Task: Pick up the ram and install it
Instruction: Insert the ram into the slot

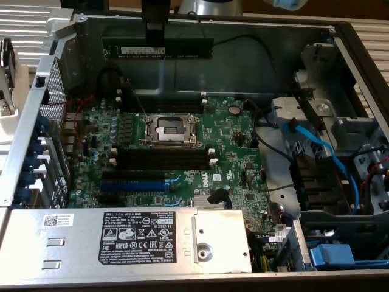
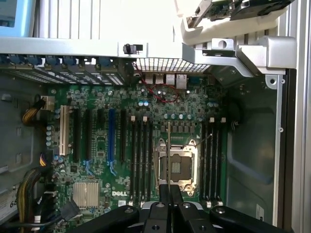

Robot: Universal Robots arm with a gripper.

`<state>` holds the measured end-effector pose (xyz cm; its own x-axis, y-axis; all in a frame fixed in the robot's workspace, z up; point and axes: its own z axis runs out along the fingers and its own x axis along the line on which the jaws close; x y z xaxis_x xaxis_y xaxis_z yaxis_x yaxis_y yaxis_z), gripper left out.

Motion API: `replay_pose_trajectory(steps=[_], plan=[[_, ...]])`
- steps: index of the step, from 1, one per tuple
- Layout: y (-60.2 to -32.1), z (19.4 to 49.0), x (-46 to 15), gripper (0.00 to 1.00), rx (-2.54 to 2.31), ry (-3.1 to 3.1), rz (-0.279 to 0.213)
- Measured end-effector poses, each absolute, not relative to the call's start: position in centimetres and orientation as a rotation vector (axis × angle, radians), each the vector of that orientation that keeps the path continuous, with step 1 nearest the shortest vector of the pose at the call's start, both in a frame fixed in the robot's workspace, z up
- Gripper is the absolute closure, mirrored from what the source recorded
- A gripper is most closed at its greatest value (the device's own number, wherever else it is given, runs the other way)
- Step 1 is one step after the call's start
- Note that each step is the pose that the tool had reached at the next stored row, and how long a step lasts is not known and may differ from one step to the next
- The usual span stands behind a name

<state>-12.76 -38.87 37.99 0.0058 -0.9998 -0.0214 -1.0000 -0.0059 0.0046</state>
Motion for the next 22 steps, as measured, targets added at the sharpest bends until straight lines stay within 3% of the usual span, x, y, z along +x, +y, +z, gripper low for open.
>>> replay_pose_trajectory(steps=[22], plan=[[-38.91,37.61,-12.76,0.88,-2.221,2.208,0.024]])
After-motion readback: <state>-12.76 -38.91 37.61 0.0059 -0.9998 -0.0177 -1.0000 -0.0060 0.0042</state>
